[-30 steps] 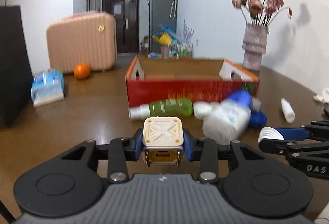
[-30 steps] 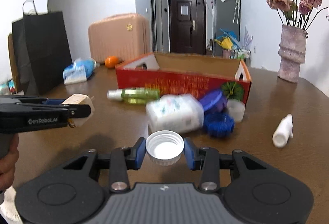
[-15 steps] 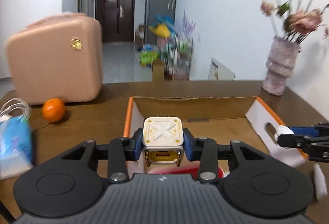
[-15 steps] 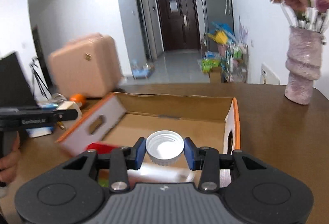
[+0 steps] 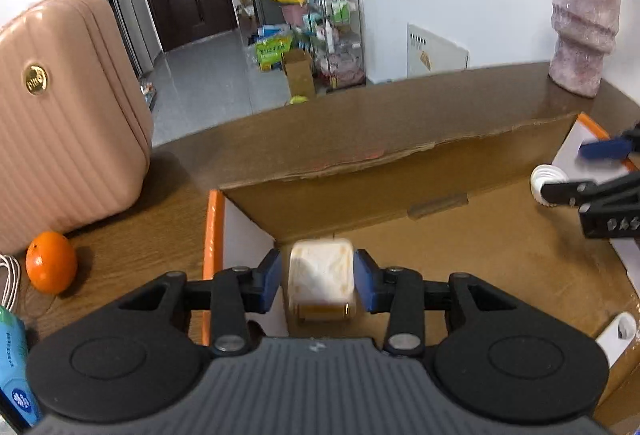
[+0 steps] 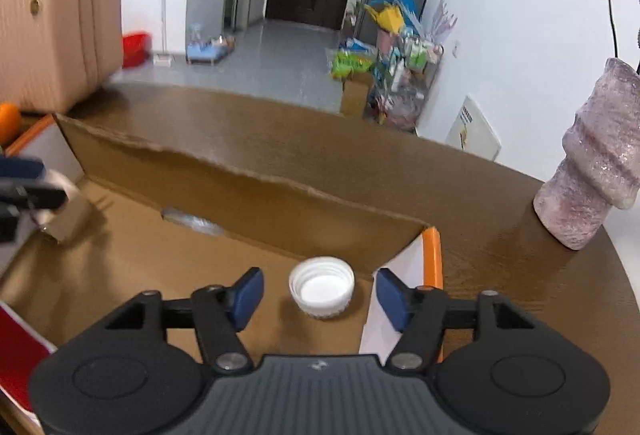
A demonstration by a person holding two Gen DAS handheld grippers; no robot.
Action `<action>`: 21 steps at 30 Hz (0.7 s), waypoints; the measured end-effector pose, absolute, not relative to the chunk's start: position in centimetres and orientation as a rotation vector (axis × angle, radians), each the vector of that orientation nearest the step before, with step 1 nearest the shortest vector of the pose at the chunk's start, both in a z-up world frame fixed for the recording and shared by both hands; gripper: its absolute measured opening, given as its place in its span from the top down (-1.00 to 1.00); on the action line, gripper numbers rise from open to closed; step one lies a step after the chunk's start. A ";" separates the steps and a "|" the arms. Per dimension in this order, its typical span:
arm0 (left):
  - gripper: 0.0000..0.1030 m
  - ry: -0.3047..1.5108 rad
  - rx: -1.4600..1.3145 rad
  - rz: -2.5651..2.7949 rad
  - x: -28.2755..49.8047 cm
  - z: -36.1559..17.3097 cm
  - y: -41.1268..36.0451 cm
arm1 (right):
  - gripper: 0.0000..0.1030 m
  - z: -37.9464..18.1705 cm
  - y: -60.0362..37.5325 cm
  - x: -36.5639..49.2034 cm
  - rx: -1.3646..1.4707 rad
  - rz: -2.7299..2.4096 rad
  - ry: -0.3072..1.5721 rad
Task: Organize rigid objects
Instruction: 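Carry the adapter and cap into the box and open both tools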
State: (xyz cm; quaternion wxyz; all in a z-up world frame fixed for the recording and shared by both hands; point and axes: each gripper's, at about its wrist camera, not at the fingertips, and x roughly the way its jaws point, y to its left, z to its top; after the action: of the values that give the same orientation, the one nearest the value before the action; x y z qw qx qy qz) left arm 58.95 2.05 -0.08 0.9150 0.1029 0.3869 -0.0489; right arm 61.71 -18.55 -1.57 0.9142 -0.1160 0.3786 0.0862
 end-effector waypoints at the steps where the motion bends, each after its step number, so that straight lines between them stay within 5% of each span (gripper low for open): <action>1: 0.16 0.797 0.218 -0.099 59.0 -0.1 1.9 | -0.43 -1.5 -18.6 61.7 -0.234 0.176 0.773; 3: -0.06 0.777 0.223 -0.098 58.7 -0.1 1.8 | -0.43 -1.5 -18.8 61.2 -0.222 0.182 0.762; 12: -0.24 0.689 0.174 -0.048 56.5 2.3 1.4 | -0.39 -0.4 -19.0 59.3 -0.224 0.142 0.675; 15: -0.47 0.630 0.175 -0.073 53.0 5.2 1.3 | -0.42 1.6 -19.8 56.9 -0.157 0.160 0.669; 21: -0.59 0.508 0.164 -0.100 44.3 10.0 0.9 | -0.46 5.5 -21.2 48.8 -0.137 0.201 0.596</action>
State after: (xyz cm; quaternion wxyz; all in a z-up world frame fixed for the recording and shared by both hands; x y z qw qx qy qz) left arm 44.29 0.94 10.00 0.9634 0.0809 0.2510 -0.0493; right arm 48.78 -21.21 5.54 0.9486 -0.0674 0.2931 0.0990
